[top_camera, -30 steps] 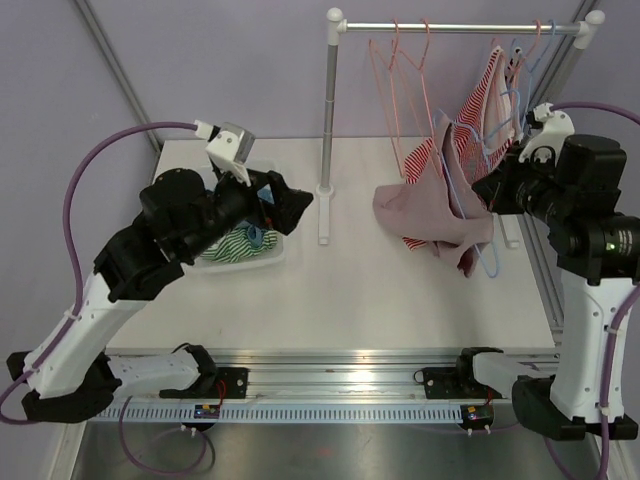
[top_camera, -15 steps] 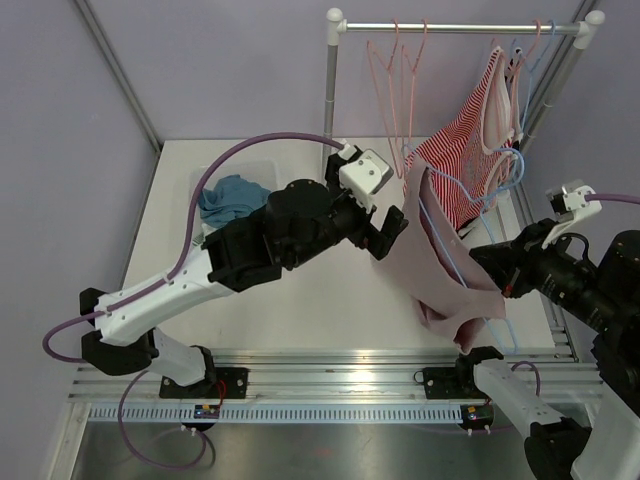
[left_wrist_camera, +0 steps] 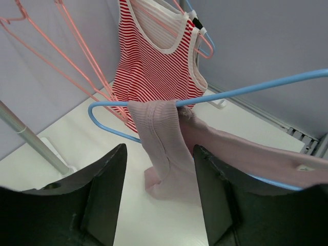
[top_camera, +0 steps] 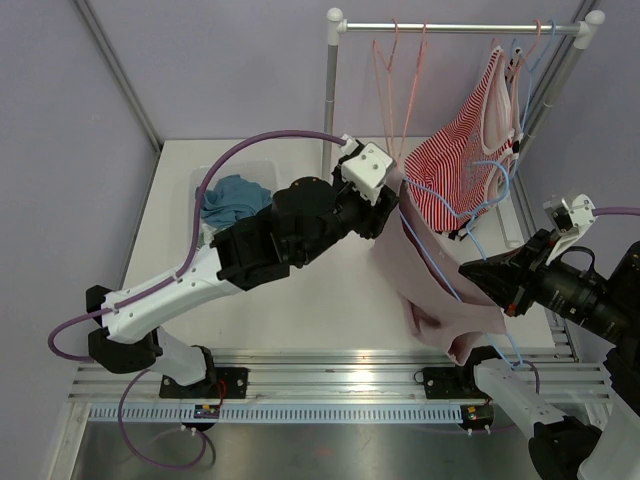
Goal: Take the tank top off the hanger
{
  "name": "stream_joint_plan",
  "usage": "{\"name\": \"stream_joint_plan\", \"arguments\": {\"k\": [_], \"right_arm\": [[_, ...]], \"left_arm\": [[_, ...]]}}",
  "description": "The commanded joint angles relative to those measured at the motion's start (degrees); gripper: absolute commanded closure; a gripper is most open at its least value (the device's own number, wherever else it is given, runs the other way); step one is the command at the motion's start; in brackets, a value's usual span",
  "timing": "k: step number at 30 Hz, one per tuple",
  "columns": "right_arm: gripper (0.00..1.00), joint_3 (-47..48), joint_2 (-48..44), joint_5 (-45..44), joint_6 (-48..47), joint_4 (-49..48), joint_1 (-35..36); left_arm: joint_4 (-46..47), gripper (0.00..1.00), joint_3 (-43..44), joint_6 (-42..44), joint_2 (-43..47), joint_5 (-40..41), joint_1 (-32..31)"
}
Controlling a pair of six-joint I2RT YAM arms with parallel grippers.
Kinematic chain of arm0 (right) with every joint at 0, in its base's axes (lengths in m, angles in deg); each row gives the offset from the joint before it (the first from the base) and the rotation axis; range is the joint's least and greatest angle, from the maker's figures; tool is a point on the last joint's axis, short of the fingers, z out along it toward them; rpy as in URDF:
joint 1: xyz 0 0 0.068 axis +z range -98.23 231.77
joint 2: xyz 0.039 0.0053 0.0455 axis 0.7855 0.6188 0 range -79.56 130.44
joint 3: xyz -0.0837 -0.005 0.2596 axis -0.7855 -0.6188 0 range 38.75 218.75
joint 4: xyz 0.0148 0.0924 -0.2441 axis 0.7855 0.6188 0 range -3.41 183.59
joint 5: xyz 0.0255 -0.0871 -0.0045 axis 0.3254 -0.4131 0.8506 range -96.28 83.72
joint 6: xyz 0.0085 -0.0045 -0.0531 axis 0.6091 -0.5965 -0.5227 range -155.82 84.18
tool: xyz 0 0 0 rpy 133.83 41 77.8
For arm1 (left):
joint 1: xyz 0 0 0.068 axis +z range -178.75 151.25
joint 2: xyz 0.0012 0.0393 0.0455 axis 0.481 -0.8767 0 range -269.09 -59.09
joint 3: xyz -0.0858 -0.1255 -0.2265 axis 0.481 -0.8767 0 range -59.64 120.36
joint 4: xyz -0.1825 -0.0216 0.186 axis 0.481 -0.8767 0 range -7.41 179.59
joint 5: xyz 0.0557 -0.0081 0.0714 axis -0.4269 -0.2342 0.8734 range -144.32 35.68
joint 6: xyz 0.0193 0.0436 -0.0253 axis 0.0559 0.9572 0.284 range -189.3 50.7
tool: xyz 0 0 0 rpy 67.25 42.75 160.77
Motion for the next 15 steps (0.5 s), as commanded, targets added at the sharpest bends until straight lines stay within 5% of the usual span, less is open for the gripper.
{"name": "stream_joint_plan", "arguments": {"k": [1,10,12,15], "right_arm": [[1.00,2.18,0.14,3.24,0.44,-4.46,0.42],[1.00,1.39,0.40,4.30,0.44,-4.98,0.60],[1.00,1.04,0.75,4.04,0.44,-4.98,0.69],[1.00,1.30,1.45,4.12,0.35,-5.16,0.78]], "left_arm": [[3.54,0.55,0.66,1.64,-0.82,3.95,-0.03],[4.50,0.67,-2.24,-0.21,0.58,2.20,2.87],[5.03,0.38,-2.94,-0.21,1.46,-0.25,3.04],[5.73,0.31,-4.35,-2.40,2.42,-4.65,3.04]]}}
